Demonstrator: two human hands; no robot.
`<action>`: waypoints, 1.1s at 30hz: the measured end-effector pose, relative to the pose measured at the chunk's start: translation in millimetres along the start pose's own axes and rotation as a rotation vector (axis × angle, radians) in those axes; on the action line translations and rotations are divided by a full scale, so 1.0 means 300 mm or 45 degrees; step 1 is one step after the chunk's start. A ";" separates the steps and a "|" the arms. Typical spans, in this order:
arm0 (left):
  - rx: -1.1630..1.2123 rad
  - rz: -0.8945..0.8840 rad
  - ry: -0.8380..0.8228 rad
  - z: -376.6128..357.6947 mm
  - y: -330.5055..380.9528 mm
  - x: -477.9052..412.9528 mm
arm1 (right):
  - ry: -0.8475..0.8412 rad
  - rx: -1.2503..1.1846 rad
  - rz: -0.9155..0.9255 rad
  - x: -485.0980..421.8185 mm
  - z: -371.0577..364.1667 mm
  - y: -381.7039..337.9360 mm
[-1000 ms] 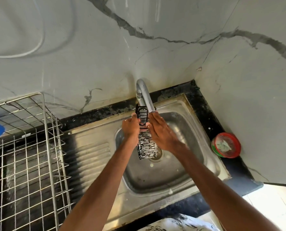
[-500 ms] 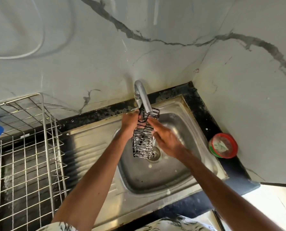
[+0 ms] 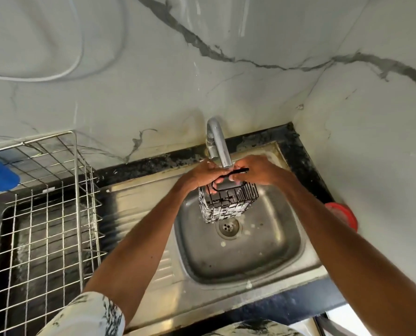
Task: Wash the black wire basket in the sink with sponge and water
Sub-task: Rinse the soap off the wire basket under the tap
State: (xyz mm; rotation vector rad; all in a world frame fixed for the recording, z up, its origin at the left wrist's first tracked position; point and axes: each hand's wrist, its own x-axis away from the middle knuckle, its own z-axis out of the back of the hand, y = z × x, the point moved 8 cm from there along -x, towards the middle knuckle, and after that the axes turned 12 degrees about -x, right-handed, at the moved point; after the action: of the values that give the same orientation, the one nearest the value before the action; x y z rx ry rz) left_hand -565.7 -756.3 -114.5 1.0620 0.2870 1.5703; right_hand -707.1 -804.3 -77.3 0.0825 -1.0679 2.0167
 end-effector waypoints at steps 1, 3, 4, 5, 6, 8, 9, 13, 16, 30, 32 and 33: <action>0.003 -0.030 0.006 0.004 -0.006 -0.004 | -0.074 -0.173 -0.018 0.006 -0.015 0.006; 0.063 -0.114 0.098 0.025 -0.016 -0.003 | -0.093 -0.409 -0.042 0.019 -0.029 0.014; 0.098 -0.156 0.192 0.038 -0.025 0.001 | -0.062 -0.490 -0.049 0.024 -0.034 0.022; 0.124 -0.191 0.315 0.052 -0.036 0.009 | -0.037 -0.554 -0.052 0.029 -0.044 0.025; 0.141 -0.206 0.446 0.066 -0.045 0.026 | -0.018 -0.616 -0.061 0.037 -0.058 0.022; 0.133 -0.188 0.676 0.060 -0.076 0.067 | 0.046 -0.753 -0.126 0.053 -0.084 0.017; 0.124 -0.155 0.732 0.041 -0.092 0.090 | 0.090 -0.812 -0.157 0.064 -0.092 0.009; -0.137 -0.086 0.621 -0.110 -0.103 0.160 | 0.299 -0.920 -0.265 0.118 -0.098 0.006; -0.386 -0.305 0.575 -0.186 -0.021 0.200 | 0.373 -0.934 -0.330 0.162 -0.110 0.016; -0.362 -0.146 0.283 -0.172 0.074 0.025 | 0.486 -1.036 -0.464 0.231 -0.163 0.056; -0.351 -0.130 0.273 -0.163 0.077 0.009 | 0.495 -1.059 -0.467 0.238 -0.164 0.051; -0.361 -0.085 0.228 -0.160 0.061 -0.009 | 0.501 -1.075 -0.471 0.245 -0.163 0.048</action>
State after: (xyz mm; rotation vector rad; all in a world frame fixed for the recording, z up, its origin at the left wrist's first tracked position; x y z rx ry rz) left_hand -613.9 -747.4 -130.0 0.6882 0.2100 1.5937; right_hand -750.3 -726.7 -87.8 -0.4993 -1.4227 1.0764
